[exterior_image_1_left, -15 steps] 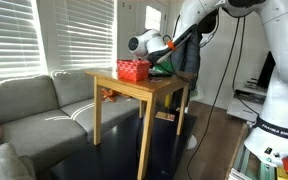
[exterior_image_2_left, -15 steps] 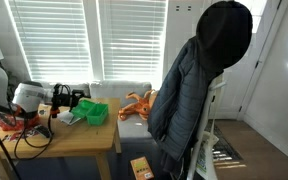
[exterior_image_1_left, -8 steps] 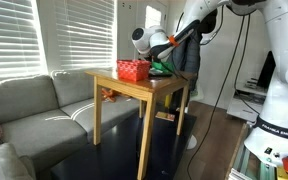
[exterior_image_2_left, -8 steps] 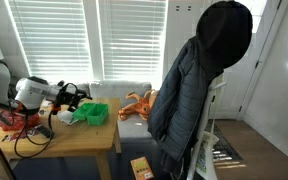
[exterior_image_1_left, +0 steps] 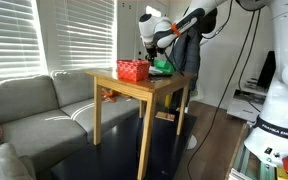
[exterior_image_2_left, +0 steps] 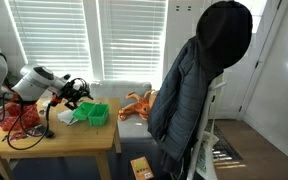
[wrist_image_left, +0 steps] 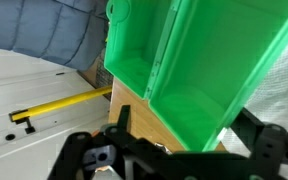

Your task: Open the green container.

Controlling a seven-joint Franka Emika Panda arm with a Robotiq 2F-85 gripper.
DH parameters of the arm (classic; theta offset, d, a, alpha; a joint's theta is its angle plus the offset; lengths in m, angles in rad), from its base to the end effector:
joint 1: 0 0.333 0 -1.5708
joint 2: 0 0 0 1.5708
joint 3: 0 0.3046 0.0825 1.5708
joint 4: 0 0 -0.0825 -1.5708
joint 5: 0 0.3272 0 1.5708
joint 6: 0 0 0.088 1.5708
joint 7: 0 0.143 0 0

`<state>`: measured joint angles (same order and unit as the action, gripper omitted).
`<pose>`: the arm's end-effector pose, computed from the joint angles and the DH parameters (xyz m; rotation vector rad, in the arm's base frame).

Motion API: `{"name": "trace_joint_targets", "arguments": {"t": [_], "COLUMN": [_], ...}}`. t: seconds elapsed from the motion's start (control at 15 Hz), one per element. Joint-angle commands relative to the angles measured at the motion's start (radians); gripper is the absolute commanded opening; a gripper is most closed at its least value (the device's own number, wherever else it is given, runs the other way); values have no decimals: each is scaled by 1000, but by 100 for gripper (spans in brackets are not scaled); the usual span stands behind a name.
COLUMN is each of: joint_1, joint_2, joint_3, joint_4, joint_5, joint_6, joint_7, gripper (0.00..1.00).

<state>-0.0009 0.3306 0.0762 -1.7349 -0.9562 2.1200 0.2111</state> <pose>0.6179 -0.0199 0.4009 2.3138 0.4237 0.2087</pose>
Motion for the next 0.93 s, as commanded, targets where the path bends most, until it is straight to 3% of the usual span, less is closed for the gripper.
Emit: {"name": "trace_joint_targets", "arguments": {"t": [0.0,0.27,0.47,0.87], "joint_1": [-27,-44,-56,-58], "joint_2": [-79,-109,-141,-300], "joint_3": [-6,-15,-34,-102], "joint_4": [-47,-39,-33,-84], "joint_5": [196,419,576,598], "joint_6": [39,32,-44,-265], "joint_7": [-175,-351,-479,-431], "gripper": [100,100,100,100]}}
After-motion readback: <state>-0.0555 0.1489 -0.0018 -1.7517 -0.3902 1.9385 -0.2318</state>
